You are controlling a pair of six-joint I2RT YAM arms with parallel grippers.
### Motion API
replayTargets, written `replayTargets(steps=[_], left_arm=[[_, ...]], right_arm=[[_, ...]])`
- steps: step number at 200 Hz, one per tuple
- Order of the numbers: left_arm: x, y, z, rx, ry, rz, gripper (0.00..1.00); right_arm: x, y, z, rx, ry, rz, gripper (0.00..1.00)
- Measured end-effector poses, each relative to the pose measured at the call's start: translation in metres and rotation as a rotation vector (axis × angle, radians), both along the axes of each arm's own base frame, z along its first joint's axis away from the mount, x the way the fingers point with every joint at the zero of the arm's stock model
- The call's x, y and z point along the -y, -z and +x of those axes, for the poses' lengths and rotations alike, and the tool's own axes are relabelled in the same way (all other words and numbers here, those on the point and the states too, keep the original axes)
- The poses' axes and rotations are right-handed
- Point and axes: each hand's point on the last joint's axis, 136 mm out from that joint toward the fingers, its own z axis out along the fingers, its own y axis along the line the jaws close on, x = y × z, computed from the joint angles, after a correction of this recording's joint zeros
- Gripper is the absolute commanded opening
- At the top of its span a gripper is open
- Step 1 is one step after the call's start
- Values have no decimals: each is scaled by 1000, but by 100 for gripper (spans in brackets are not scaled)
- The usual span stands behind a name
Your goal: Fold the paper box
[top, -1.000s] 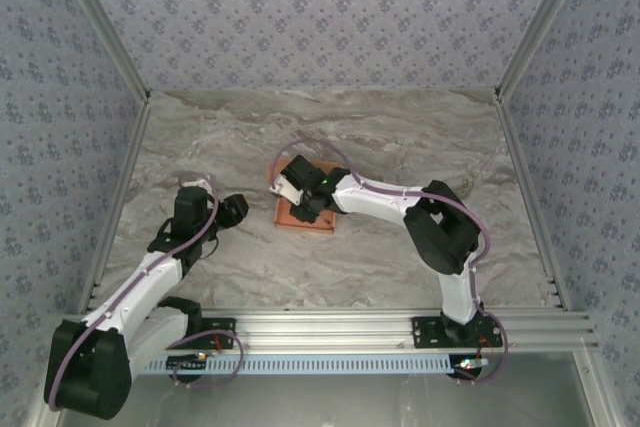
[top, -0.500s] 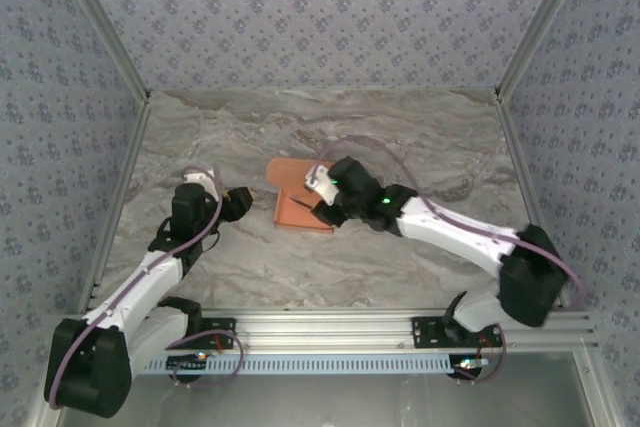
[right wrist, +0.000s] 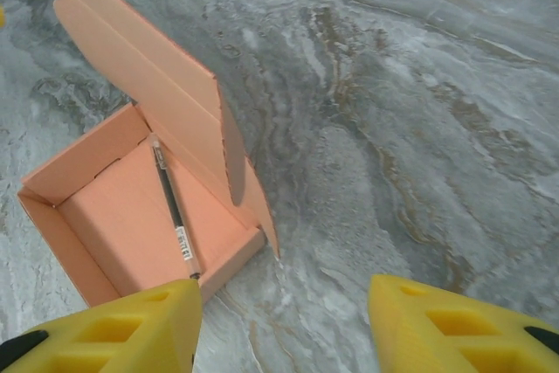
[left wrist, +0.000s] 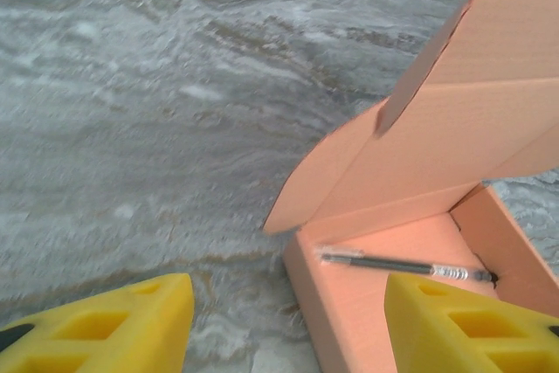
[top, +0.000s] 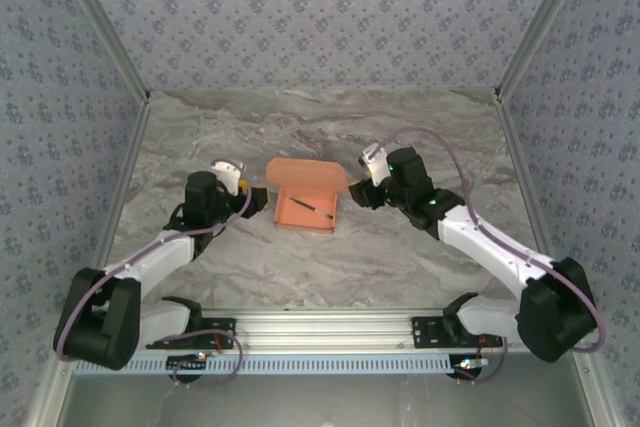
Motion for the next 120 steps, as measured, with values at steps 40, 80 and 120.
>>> replayTargets(steps=[40,80,120], left_arm=[[17,0,23,-3,63,53,59],[29,1,28,-14,128,83,51],[35,3,30,-18,165,100,36]], right_arm=[[-12,30,8,-42,-51,-32,54],[-21,38,18,-37,-75,-50,45],[-30,37,30,-22,-94,-55,34]])
